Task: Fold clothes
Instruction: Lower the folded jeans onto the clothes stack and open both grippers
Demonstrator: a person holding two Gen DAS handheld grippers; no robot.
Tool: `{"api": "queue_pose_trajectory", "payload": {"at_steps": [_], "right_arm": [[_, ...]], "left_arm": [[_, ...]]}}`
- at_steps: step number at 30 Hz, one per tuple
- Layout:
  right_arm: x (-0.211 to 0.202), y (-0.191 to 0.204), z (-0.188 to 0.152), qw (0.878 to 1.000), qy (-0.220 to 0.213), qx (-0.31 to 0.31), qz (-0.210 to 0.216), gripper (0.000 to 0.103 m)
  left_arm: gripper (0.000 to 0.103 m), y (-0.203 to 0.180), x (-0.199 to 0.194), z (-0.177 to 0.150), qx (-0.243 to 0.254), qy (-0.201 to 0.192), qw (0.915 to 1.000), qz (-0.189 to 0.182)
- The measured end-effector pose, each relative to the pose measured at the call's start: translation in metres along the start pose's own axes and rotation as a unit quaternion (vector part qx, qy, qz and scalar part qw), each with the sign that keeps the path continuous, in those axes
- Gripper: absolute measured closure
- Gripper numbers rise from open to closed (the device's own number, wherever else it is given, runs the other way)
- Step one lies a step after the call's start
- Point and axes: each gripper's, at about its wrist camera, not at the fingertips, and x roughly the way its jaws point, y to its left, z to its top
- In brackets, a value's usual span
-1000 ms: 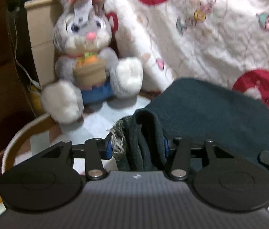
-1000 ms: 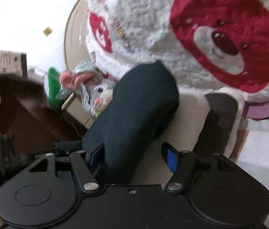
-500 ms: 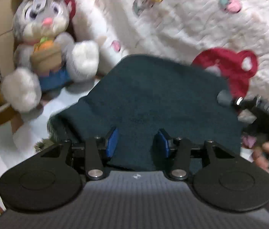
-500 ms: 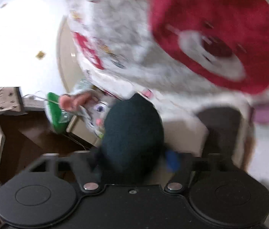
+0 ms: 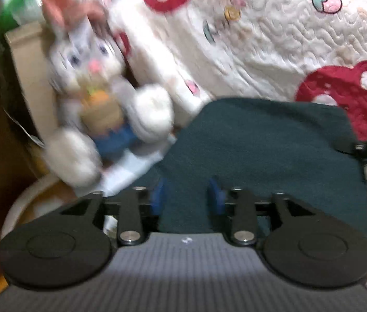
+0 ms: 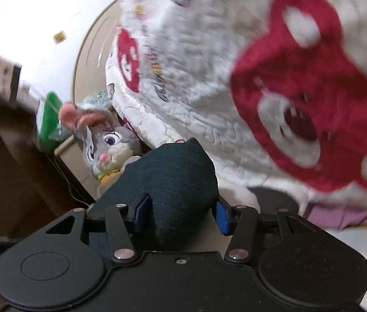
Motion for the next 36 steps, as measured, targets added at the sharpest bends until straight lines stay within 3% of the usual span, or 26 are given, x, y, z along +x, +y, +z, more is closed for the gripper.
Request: {"api": "queue_pose_trajectory", "payload": {"at_steps": [5,9,11,13,15,20,24,30,34,36], "right_arm": [[-0.026,0.031,-0.010,0.991,-0.051,-0.114,-0.049,0.045],[-0.039,0.054,-0.021,0.968,-0.085,-0.230,-0.059,0.046],[-0.024,0.053,-0.023,0.963,-0.052,-0.259,-0.061,0.049],[-0.009,0.051,-0.025,0.956,-0.018,-0.287,-0.063,0.042],[0.004,0.049,-0.026,0.948,0.012,-0.311,-0.063,0.041],[0.000,0.043,-0.025,0.959,0.014,-0.277,-0.062,0.040],[-0.021,0.061,-0.038,0.963,0.006,-0.259,-0.069,0.040],[-0.059,0.067,-0.069,0.979,0.013,-0.201,-0.012,0.039],[-0.075,0.066,-0.075,0.985,0.039,-0.167,0.014,0.038],[-0.078,0.061,-0.075,0.986,0.077,-0.140,0.041,0.038]], "left_arm": [[0.056,0.004,-0.006,-0.004,0.001,-0.017,0.9991,0.039],[0.050,0.008,-0.011,-0.007,0.001,-0.031,0.9971,0.069],[0.050,0.011,-0.012,-0.009,-0.004,-0.034,0.9963,0.079],[0.050,0.019,-0.006,-0.012,-0.028,-0.025,0.9968,0.070],[0.048,0.028,-0.001,-0.016,-0.052,-0.015,0.9967,0.061],[0.047,0.031,0.002,-0.021,-0.068,-0.017,0.9955,0.063],[0.044,0.016,-0.019,-0.034,-0.044,-0.054,0.9945,0.078],[0.039,-0.010,-0.050,-0.055,0.001,-0.107,0.9892,0.100],[0.032,-0.030,-0.067,-0.068,0.013,-0.104,0.9908,0.086],[0.028,-0.041,-0.073,-0.075,0.008,-0.093,0.9926,0.077]]}}
